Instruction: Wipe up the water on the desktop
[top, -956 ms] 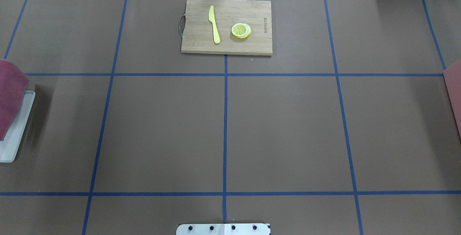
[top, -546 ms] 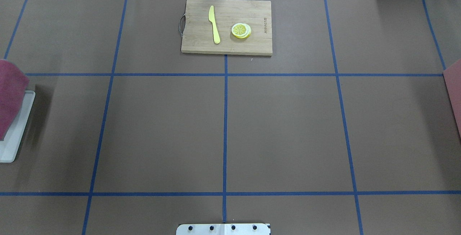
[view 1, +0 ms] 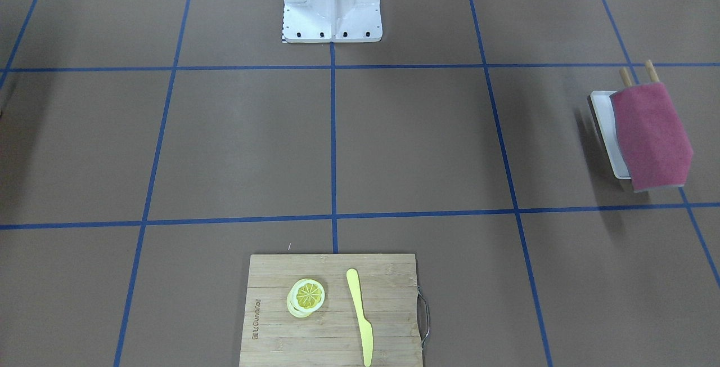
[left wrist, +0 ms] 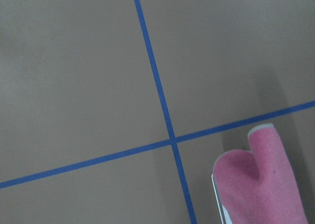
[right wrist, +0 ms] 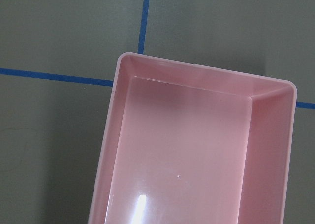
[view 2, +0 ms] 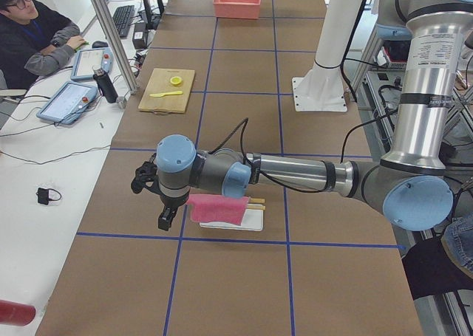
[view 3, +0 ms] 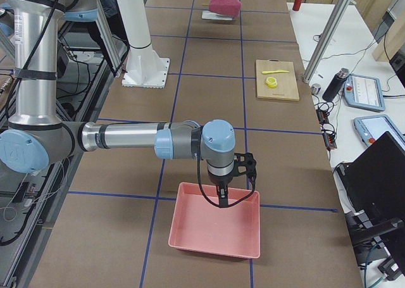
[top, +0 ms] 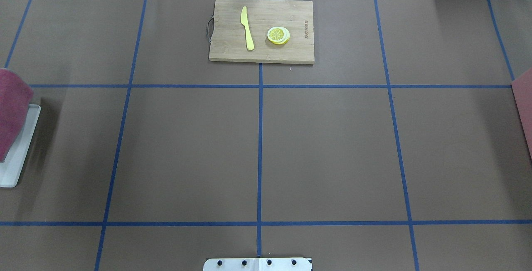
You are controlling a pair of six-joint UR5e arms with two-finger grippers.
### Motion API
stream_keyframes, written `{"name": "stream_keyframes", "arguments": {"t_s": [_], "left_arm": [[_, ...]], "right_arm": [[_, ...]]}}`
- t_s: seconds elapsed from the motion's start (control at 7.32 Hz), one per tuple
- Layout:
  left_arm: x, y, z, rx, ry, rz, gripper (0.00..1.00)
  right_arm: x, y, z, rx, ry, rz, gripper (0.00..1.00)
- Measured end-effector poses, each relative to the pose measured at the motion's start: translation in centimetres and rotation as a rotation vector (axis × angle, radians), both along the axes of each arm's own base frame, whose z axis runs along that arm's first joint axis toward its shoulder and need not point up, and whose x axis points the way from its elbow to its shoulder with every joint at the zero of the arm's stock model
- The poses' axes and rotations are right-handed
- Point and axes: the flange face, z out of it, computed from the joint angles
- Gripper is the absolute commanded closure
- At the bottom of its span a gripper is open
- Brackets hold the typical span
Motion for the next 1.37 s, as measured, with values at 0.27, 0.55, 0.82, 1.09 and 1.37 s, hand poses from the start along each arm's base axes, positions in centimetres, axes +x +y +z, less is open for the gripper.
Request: {"name": "stream_keyframes", "arguments": {"t_s": [0.27,0.55,0.82,1.09,1.37], "left_arm": [[0.8,-0.9,0.2,0.051,0.004,-0.005,0.01],[3.3,-1.7,1.1,0.008,0.02,0.002,0.02],[7.6,-2.8,1.2,-0.078,0.051,0.001,0.02],[10.5,-4.1,1.3,-0.13,0.068,0.003,0.14],[13.4,-4.3,1.2,-0.138,0.099,-0.005,0.2]], "right_arm": [[0.0,0.0,0.3,0.014,0.0,0.0,0.0],[0.0,0.2,0.6,0.015,0.0,-0.001,0.0],[0.0,0.6,1.0,0.014,0.001,-0.001,0.0],[-0.1,0.8,1.5,0.023,0.002,0.002,0.0],[-0.1,0.9,1.6,0.025,0.002,0.005,0.0]]}}
